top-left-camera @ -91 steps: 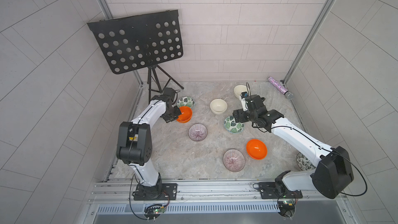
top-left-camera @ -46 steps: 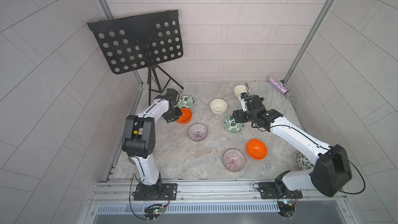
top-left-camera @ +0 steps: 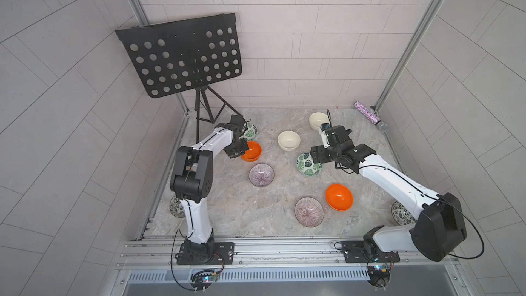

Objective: Stack the bowls
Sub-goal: Place the bowl at the center of the board.

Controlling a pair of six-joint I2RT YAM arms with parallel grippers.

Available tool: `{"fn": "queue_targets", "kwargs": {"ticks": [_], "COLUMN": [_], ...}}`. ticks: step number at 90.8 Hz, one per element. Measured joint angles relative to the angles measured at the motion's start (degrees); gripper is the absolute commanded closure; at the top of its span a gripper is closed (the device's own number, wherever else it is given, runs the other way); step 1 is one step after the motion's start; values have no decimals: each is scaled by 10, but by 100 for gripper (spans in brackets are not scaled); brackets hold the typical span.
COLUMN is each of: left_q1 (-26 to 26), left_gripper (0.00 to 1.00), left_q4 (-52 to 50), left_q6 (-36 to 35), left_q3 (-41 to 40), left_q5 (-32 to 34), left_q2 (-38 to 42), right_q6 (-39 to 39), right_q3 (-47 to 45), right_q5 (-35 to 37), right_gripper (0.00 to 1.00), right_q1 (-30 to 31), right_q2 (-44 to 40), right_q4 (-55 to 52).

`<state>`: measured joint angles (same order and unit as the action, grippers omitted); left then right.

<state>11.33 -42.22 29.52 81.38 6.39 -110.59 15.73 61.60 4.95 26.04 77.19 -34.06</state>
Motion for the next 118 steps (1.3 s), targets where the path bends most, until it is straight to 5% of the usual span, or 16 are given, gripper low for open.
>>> {"fn": "queue_targets", "kwargs": {"ticks": [26,55,71,90,118], "left_q1": [0,69,128,123,118], "left_gripper": [53,31,23,12,11], "left_q4": [5,-22,-29,-51,-63], "left_q6": [8,-30,-50,-73,-92], "left_q3": [-5,39,61,57,84], "left_q5": [7,28,4,17,41], "left_q2": [10,167,175,164,160], "right_q6": [20,81,152,239,307], "right_q3": [0,44,8,-41,-94], "right_q5": [2,-6,-14,-7,3], "right_gripper": [10,20,26,40,41], "right_q1": [-12,-56,8,79,141], "right_q2": [-76,-85,-106,-166,-130], "right_q4": [-79,-220,-299,-362,-316]}}
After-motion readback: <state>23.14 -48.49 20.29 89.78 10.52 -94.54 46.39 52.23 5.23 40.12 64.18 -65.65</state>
